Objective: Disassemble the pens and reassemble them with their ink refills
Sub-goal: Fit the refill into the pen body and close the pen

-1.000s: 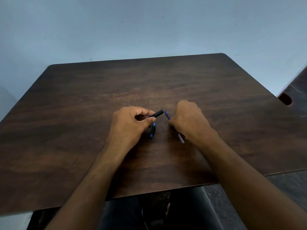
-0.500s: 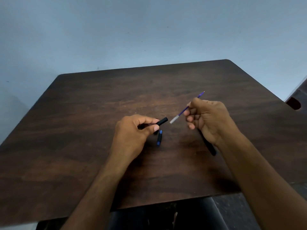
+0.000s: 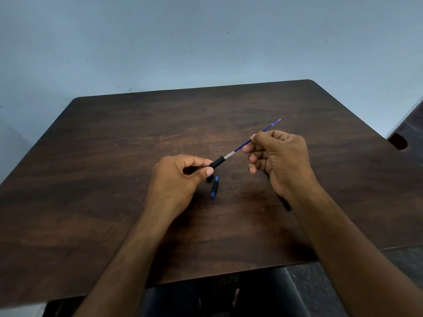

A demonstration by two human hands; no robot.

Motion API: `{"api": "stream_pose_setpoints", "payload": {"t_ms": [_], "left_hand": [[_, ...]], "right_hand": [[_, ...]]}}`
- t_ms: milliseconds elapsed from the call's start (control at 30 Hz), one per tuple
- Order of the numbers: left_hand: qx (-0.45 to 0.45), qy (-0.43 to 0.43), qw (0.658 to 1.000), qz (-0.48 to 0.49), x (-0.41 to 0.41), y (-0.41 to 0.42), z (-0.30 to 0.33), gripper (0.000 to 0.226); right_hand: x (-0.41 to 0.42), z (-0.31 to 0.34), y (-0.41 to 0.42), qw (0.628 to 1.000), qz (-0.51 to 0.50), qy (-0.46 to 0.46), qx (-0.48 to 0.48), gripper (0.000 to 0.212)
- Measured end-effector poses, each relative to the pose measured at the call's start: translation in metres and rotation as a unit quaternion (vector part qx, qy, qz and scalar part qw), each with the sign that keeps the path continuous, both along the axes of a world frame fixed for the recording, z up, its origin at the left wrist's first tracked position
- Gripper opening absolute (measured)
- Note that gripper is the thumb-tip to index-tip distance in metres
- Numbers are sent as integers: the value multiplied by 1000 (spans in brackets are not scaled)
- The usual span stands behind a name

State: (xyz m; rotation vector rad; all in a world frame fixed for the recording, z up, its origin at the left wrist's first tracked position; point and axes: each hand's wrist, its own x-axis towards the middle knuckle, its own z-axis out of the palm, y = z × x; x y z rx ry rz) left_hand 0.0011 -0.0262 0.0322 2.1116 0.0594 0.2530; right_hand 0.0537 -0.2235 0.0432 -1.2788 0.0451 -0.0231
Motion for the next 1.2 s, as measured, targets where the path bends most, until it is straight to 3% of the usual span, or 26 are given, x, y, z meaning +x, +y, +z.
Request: {"api": "stream_pose_setpoints", "payload": {"t_ms": [400,667,1200], "left_hand": [[24,-10,1000,4,1,-1,-3,19],[31,-8,999,11,0,1,-1,20],[56,-8,998,30,-2,3,0,21]], "right_hand": [[-13,-14,18,991,95,24,-86,20],[-11,-8,9,999,46,16,1,8],[-10,-9,12,998,59,19,-7,13]]}}
